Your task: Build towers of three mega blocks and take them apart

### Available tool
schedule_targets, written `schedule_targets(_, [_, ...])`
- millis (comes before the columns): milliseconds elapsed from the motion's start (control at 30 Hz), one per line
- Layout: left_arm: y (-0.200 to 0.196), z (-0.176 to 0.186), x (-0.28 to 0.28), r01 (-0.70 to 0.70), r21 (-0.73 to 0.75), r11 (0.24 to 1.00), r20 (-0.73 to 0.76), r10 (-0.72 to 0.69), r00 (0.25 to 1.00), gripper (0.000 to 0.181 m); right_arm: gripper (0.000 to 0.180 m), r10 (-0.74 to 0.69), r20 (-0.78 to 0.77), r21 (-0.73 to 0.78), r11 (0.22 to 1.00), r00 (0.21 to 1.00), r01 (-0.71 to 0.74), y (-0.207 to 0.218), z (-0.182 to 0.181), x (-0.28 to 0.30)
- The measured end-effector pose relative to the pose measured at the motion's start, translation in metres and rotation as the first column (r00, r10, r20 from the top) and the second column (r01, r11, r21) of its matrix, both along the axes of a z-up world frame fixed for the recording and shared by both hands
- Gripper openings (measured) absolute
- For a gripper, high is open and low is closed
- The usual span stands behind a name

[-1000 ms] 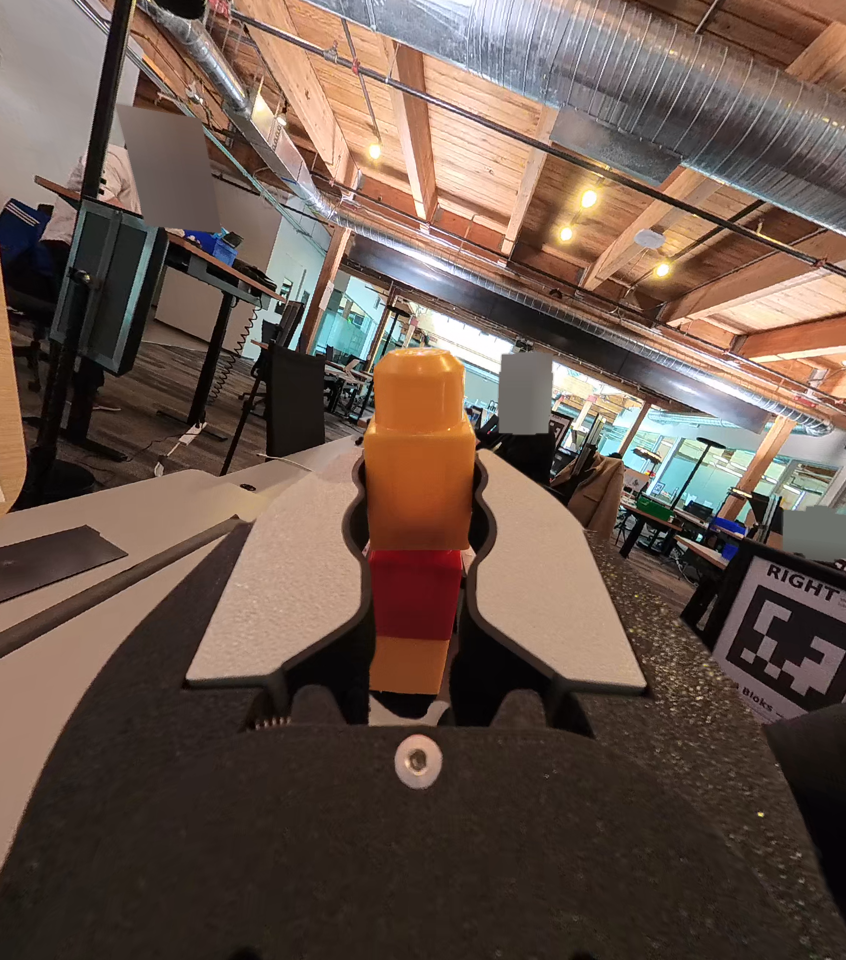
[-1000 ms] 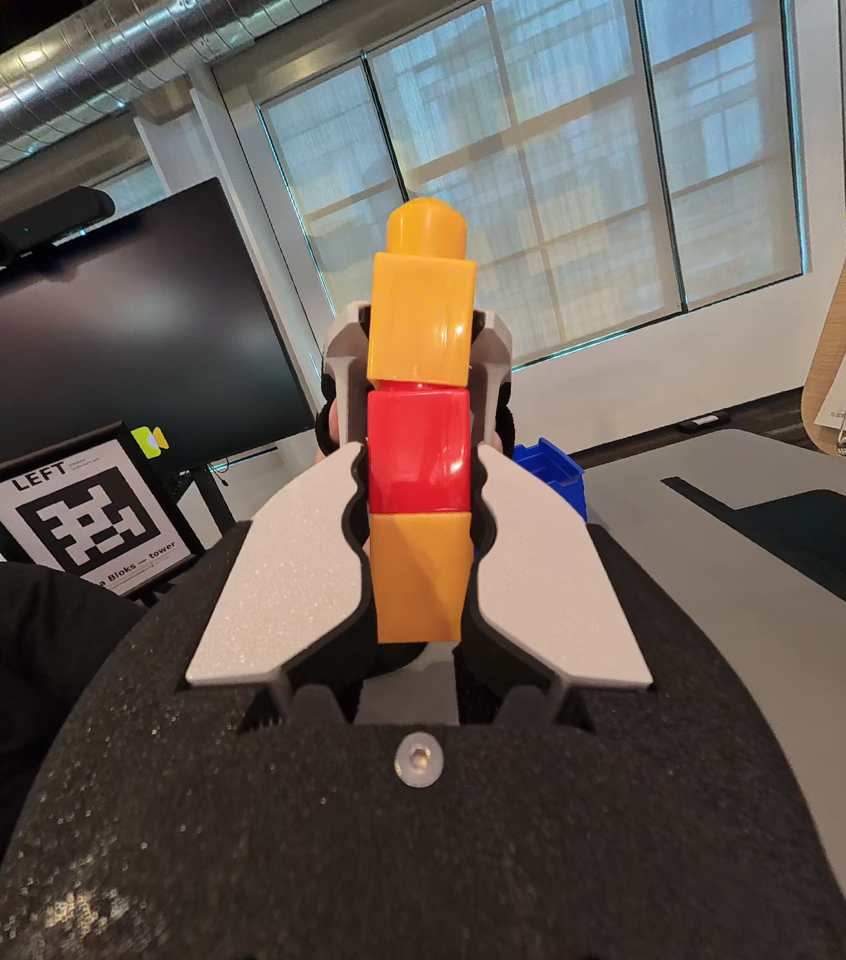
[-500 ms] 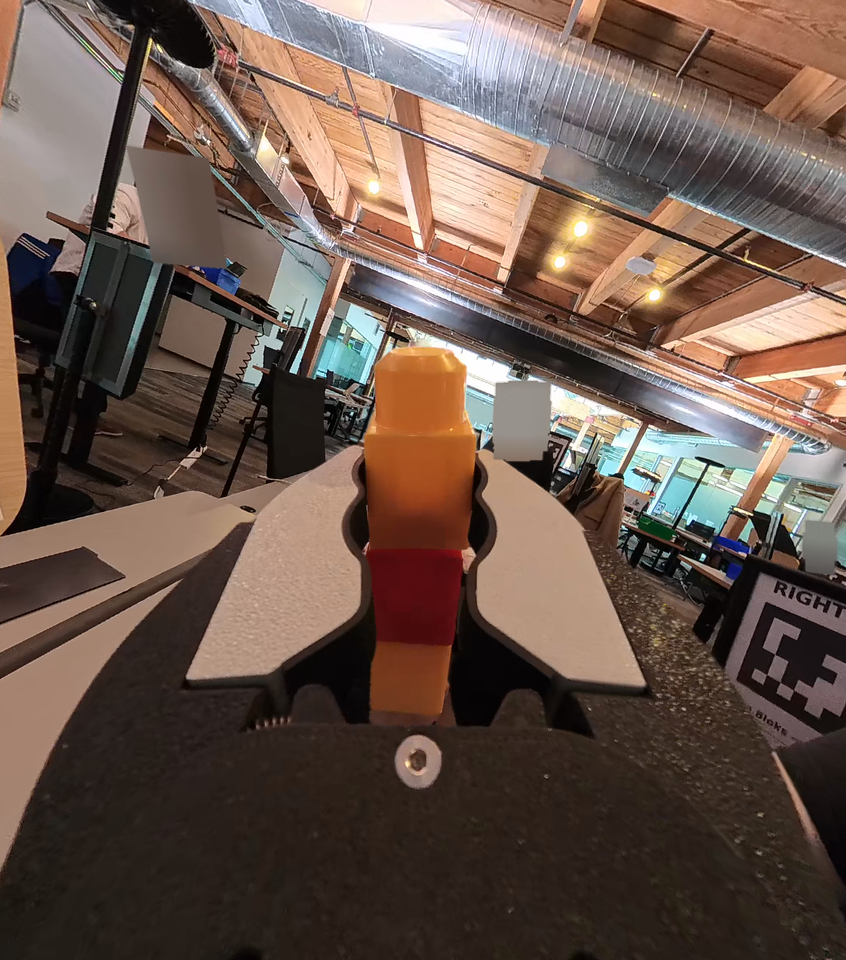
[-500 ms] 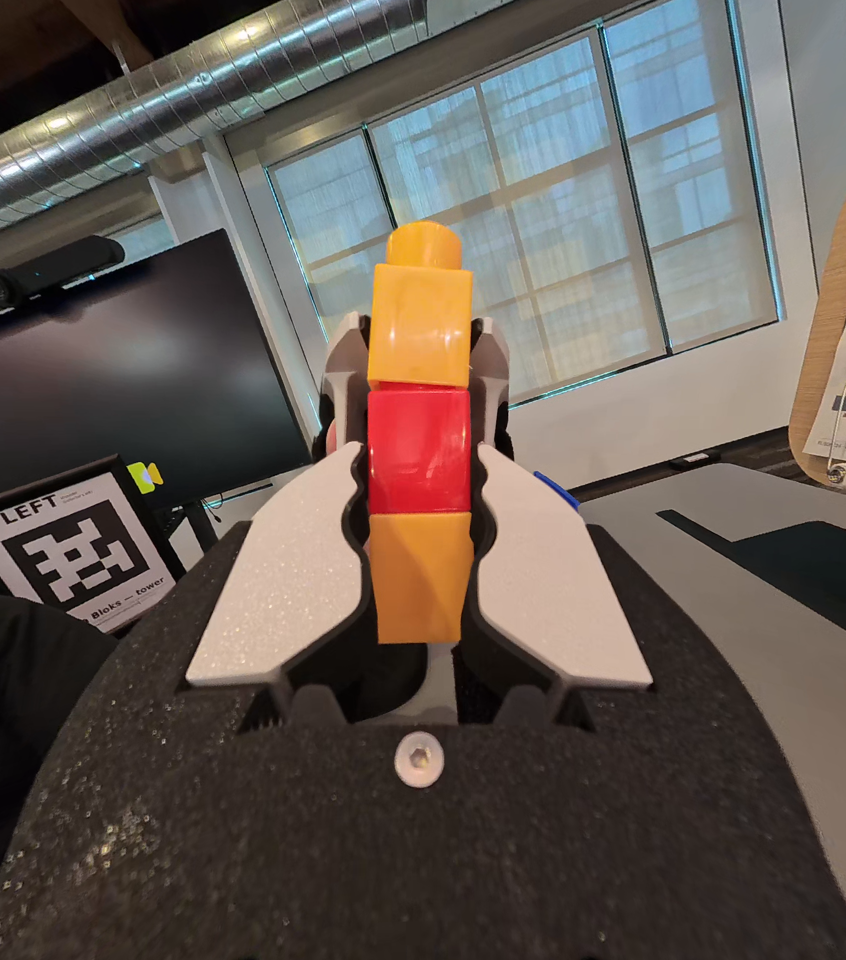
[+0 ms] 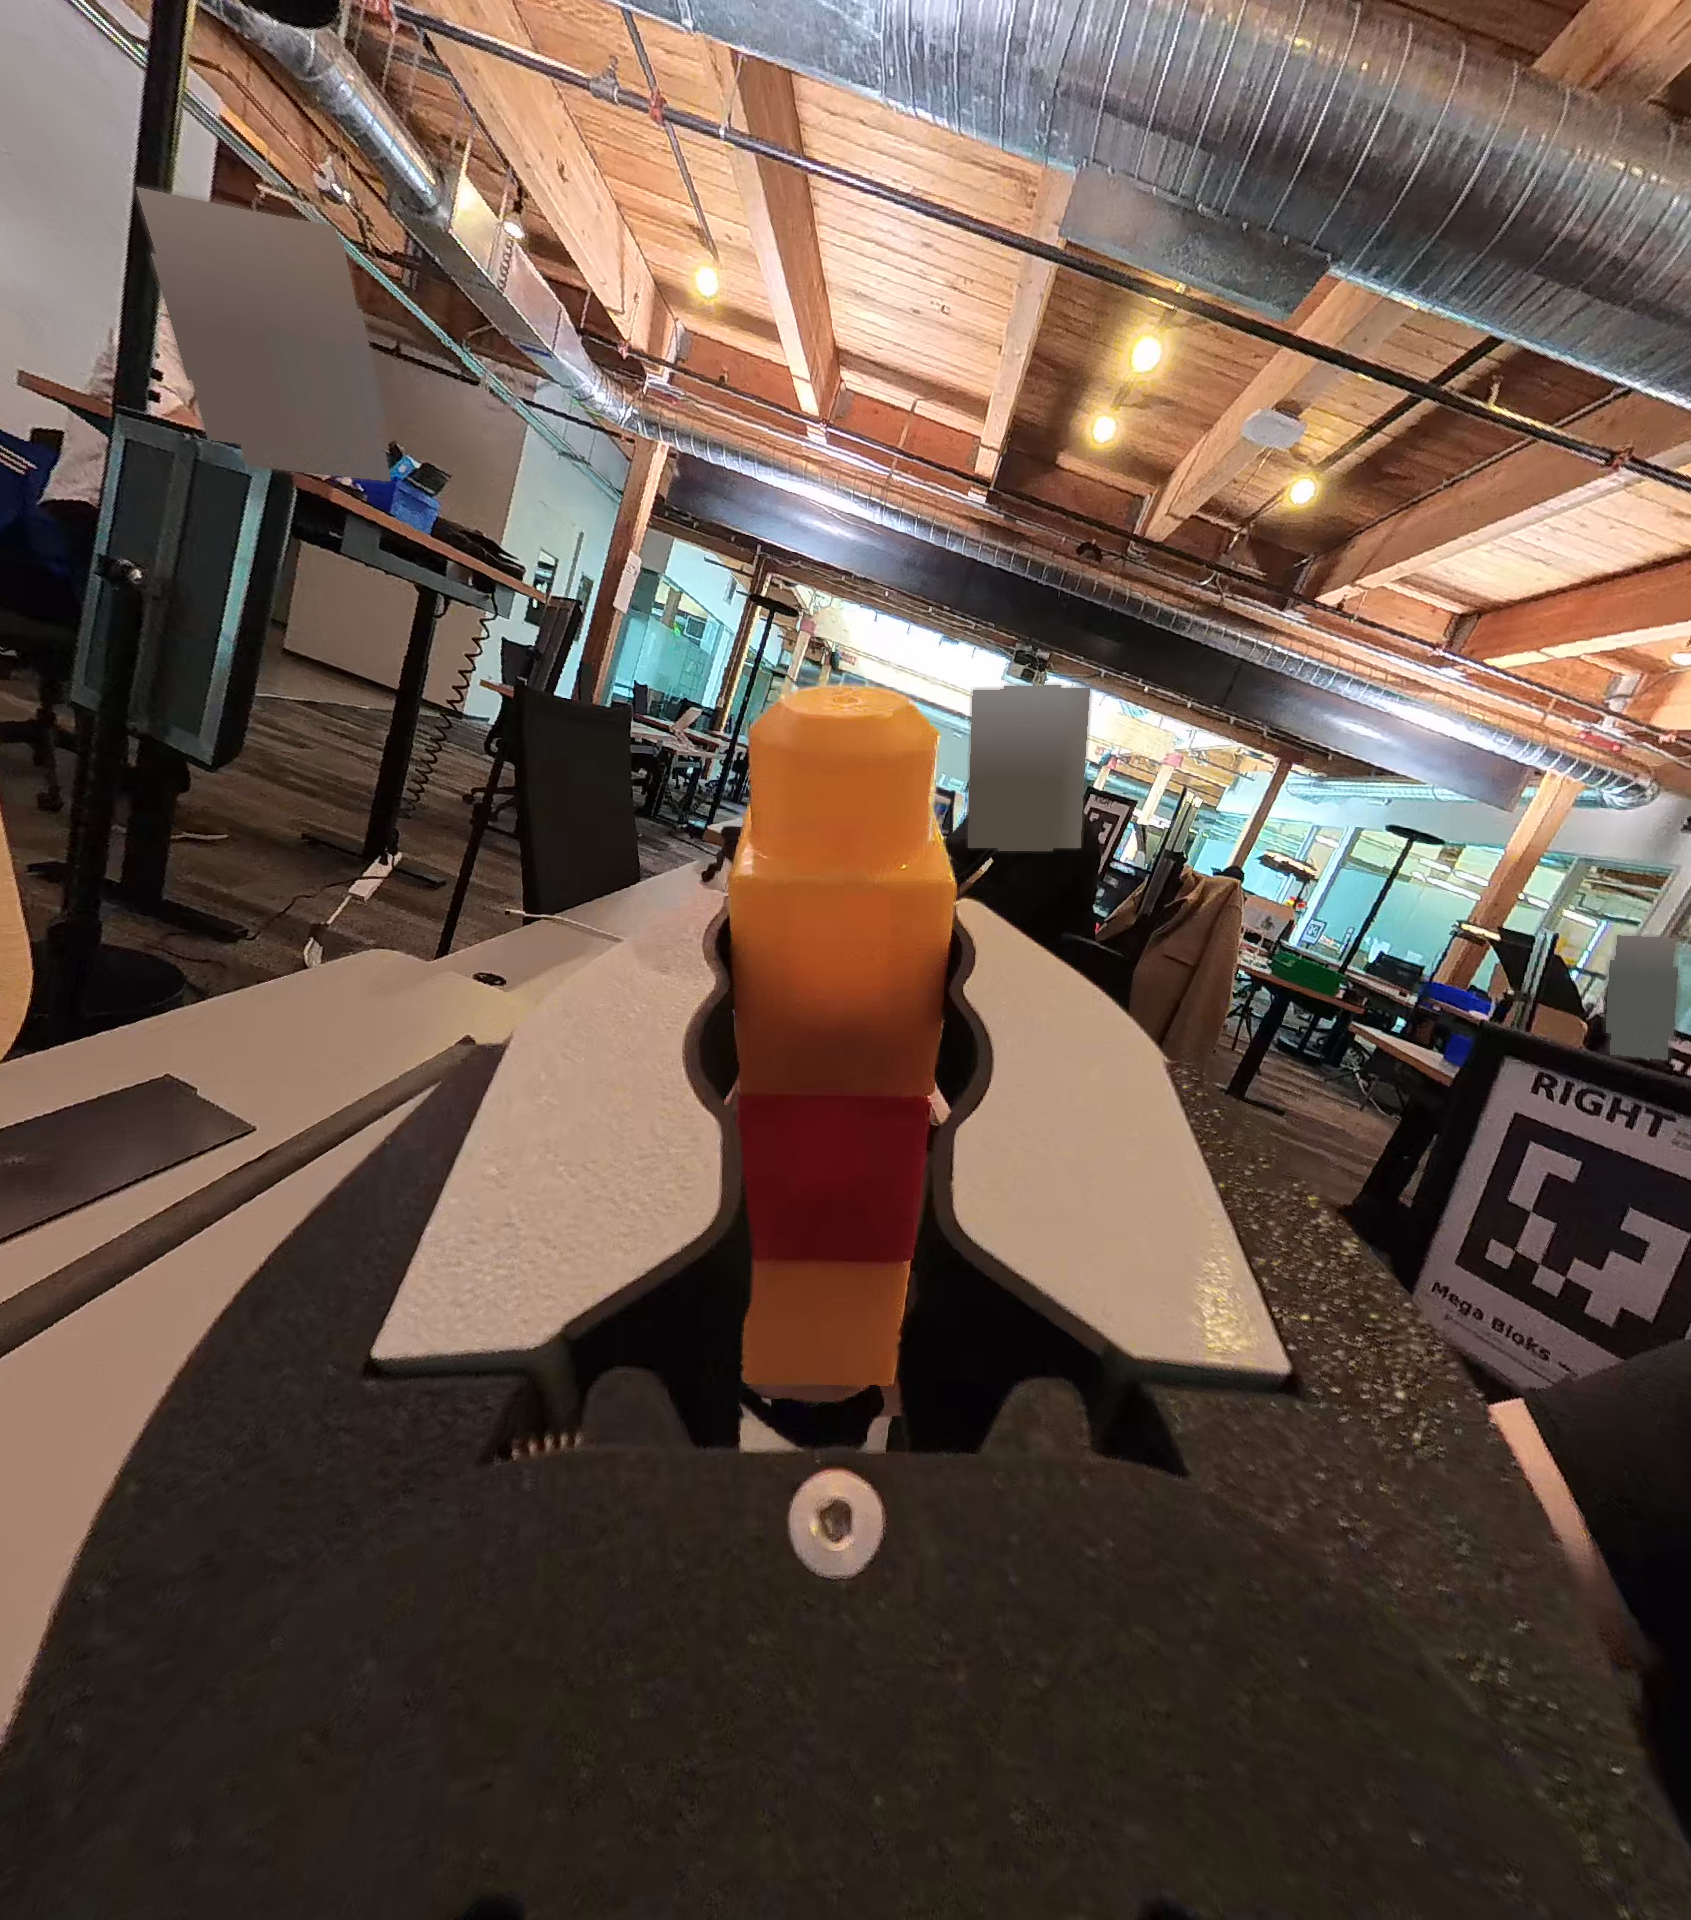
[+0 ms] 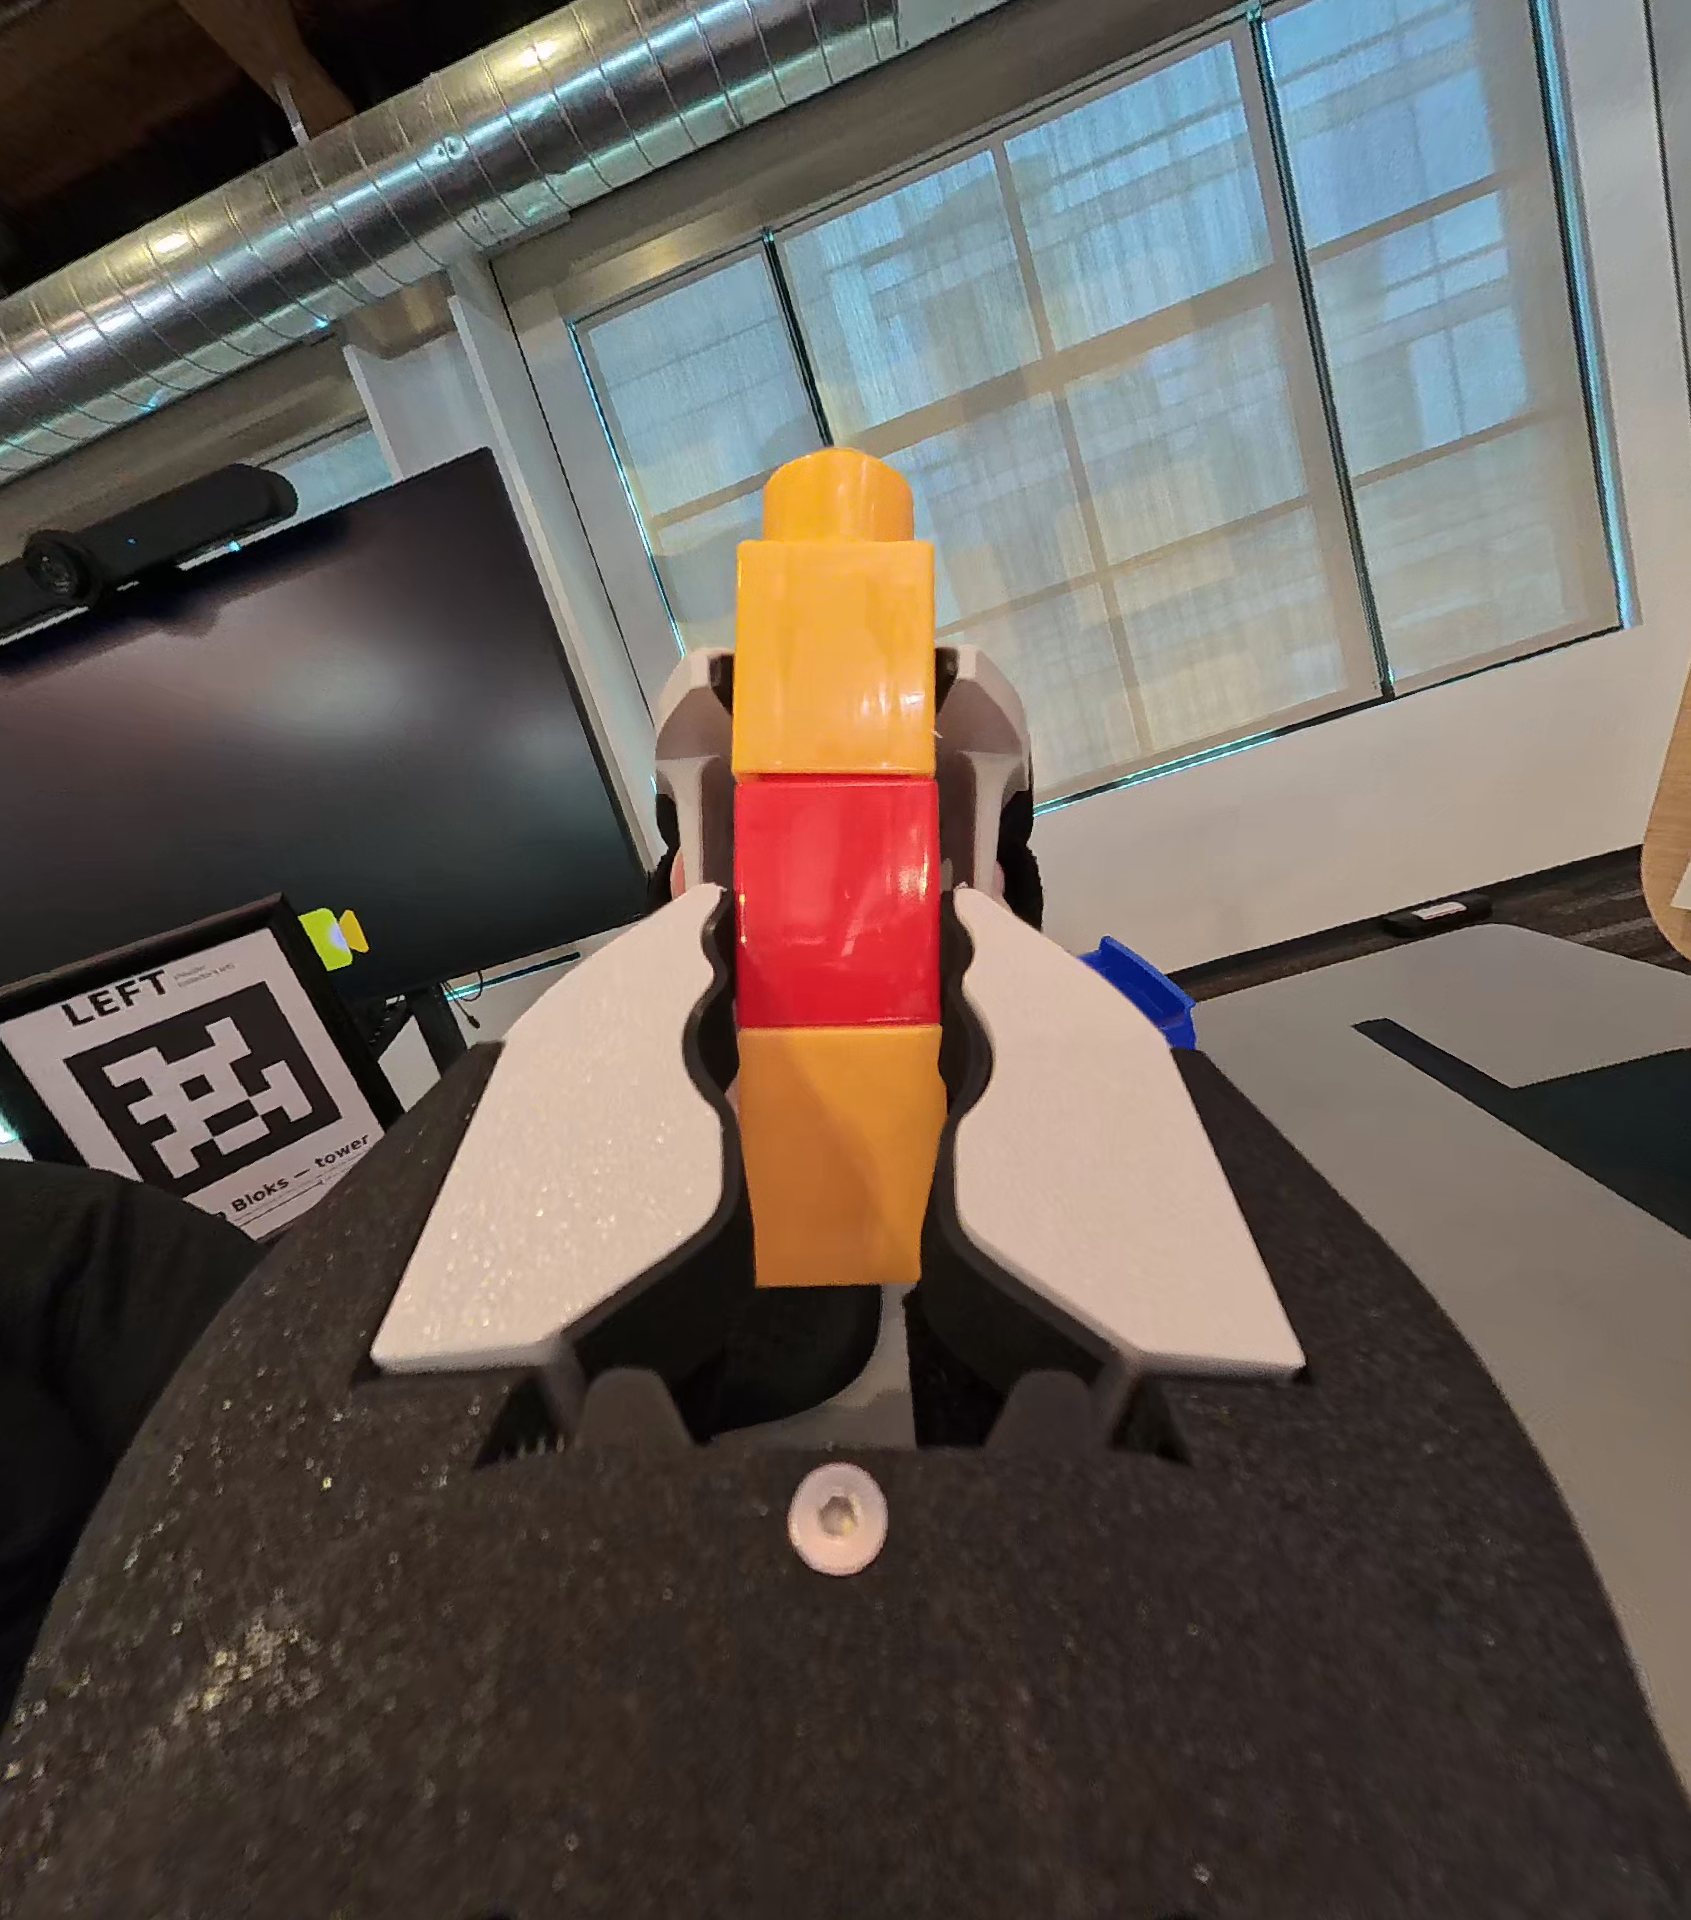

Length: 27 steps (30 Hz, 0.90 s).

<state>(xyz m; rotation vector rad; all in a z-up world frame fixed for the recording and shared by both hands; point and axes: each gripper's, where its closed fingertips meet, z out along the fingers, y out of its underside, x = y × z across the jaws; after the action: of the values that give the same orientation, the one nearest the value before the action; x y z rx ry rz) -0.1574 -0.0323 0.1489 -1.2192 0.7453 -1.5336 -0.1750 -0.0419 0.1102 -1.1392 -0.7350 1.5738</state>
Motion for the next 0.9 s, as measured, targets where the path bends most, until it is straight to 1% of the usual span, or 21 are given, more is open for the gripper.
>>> schedule_targets(367, [0.000,-0.015,0.000,0.036,-0.019,0.999,-0.118,-0.038,0.992,0.036,0.035,0.021,0.078,-0.020,1.000,0.997,-0.020,0.001,-0.008,0.004])
schedule_targets(500, [-0.002,-0.024,0.004,0.052,-0.022,0.998,-0.176,-0.055,0.983,0.036,0.035,0.021,0.127,-0.005,1.000,0.992,-0.020,0.001,-0.012,0.010])
schedule_targets(600, [-0.002,-0.025,0.006,0.050,-0.021,0.999,-0.185,-0.053,0.981,0.036,0.035,0.014,0.132,-0.005,1.000,0.991,-0.014,0.002,-0.011,0.015])
schedule_targets(667, [-0.001,-0.024,0.008,0.042,-0.022,0.999,-0.172,-0.045,0.984,0.036,0.035,0.019,0.128,-0.009,1.000,0.992,-0.018,0.002,-0.011,0.016])
schedule_targets(767, [-0.001,-0.014,0.011,0.032,-0.012,0.999,-0.074,-0.033,0.997,0.035,0.035,0.023,0.083,-0.004,1.000,0.996,-0.022,0.002,-0.005,0.018])
schedule_targets(833, [0.000,-0.009,0.014,0.048,-0.060,0.997,-0.014,-0.049,0.999,0.037,0.035,0.011,0.060,-0.001,1.000,0.998,-0.010,0.003,-0.001,0.019])
schedule_targets(900, [-0.001,-0.008,0.017,0.077,-0.094,0.993,0.008,-0.077,0.997,0.038,0.035,0.007,0.036,0.006,1.000,0.999,-0.007,0.003,0.001,0.020])
